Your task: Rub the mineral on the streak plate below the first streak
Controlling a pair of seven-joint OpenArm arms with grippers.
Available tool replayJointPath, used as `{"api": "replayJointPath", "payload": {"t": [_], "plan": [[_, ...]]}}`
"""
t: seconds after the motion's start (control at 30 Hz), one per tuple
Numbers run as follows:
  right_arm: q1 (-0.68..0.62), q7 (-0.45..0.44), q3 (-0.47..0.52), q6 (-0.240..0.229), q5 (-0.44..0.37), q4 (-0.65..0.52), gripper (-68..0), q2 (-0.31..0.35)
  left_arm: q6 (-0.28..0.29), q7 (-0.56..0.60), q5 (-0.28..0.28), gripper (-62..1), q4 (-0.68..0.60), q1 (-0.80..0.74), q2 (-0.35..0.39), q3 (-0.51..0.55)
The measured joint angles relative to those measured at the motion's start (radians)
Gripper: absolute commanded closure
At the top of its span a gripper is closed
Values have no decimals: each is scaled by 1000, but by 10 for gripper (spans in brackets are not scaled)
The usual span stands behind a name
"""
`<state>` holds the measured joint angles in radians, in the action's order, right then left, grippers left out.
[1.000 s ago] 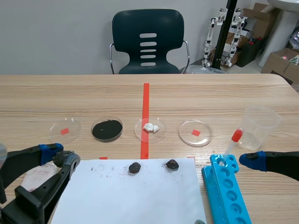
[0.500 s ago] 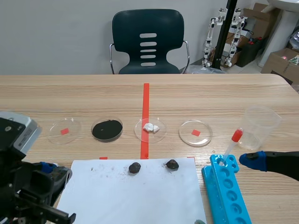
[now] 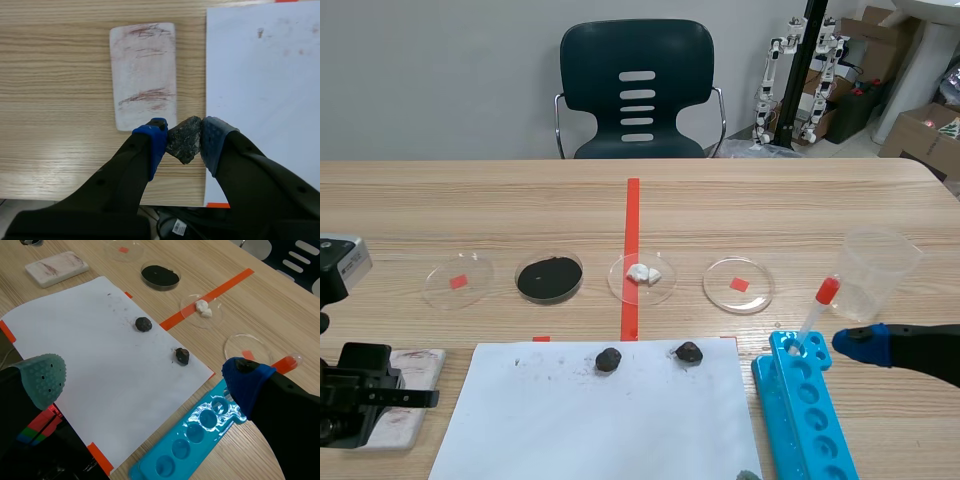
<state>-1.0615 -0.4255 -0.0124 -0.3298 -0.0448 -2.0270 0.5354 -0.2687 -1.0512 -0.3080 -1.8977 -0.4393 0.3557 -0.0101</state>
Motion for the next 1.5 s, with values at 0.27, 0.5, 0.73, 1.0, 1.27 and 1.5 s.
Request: {"api": "replayJointPath", "payload": {"t": [0.27,0.5,0.73,1.0,1.27,1.5], "plan": [[0,0,0,0,0,0,-679,0,3,-108,-19,-66,162,127,5,0],[0,0,0,0,0,0,-679,0,43,-128,-52,-66,261,206,5,0],[0,0,0,0,0,0,-679,0,74,-132,-62,-66,382,257,5,0],[0,0,0,0,0,0,-679,0,82,-117,-90,-66,423,270,4,0],[0,0,0,0,0,0,-679,0,82,-100,-82,-66,468,286,4,0],[0,0,0,0,0,0,-679,0,83,-72,-75,-66,473,287,4,-1]]}}
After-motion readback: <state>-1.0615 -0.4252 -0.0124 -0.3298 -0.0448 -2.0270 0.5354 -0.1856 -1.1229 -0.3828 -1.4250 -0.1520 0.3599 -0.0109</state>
